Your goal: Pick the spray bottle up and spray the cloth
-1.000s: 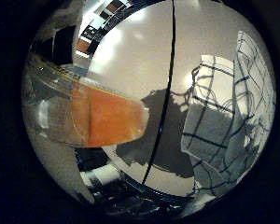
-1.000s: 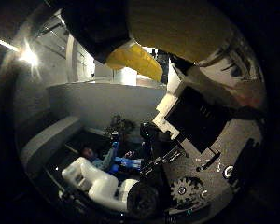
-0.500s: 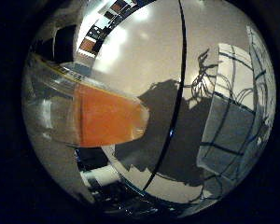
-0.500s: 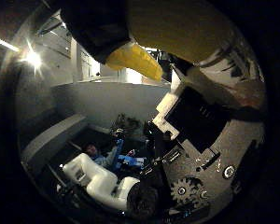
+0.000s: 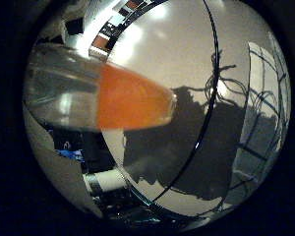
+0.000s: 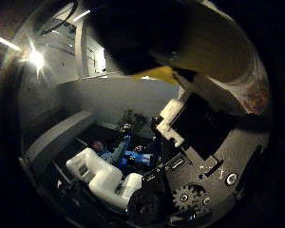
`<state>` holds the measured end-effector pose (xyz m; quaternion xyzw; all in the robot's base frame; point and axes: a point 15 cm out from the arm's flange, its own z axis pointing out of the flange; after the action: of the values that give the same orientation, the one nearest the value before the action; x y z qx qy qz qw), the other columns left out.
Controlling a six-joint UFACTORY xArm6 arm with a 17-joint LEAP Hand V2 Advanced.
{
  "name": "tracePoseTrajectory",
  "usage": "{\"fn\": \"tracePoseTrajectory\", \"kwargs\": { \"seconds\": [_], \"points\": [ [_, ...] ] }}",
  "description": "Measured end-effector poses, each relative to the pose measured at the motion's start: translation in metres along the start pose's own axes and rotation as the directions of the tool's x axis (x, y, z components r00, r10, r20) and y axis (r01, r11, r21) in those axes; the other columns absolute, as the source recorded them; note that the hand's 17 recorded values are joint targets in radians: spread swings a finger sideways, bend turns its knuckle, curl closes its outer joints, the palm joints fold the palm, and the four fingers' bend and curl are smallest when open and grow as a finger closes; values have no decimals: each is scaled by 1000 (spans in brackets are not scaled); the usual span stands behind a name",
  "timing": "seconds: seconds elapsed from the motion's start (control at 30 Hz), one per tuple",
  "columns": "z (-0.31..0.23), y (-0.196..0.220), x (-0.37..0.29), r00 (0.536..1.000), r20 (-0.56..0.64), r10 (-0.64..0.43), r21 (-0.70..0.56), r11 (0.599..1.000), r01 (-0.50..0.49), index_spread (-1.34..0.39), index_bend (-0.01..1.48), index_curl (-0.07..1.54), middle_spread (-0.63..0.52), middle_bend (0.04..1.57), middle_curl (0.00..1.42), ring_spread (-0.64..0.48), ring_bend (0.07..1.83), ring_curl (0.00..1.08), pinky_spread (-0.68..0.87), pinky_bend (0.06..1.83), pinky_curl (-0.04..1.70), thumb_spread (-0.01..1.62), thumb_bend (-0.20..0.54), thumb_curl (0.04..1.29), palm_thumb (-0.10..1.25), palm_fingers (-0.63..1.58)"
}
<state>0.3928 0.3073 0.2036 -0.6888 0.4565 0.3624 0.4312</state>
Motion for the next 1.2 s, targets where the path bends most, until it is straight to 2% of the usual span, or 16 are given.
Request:
{"fn": "tracePoseTrajectory", "kwargs": {
  "seconds": [0.2, 0.3, 0.47, 0.9, 1.2],
  "points": [
    [3, 7, 4, 1000, -12, -14, -31, 999, 14, -487, 195, 624, -199, 538, 481, -247, 1081, 479, -431, 950, 679, 978, -28, 514, 877, 758],
    [4, 11, 5, 1000, -19, -19, -47, 999, 19, -500, 173, 585, -184, 453, 459, -240, 1059, 466, -383, 946, 675, 976, -28, 496, 839, 588],
    [1, 16, 9, 999, -35, -28, -73, 997, 26, -482, 191, 527, -147, 407, 439, -205, 1005, 434, -247, 876, 654, 979, -28, 469, 811, 426],
    [-12, 18, 8, 999, -25, -27, -84, 996, 25, -449, 214, 460, -88, 368, 401, -136, 828, 347, 33, 659, 554, 975, -26, 439, 783, 316],
    [-48, 14, 13, 998, -49, -42, -69, 997, 38, -444, 189, 420, -79, 324, 380, -109, 764, 313, 128, 608, 483, 975, -25, 433, 782, 340]
  ]
}}
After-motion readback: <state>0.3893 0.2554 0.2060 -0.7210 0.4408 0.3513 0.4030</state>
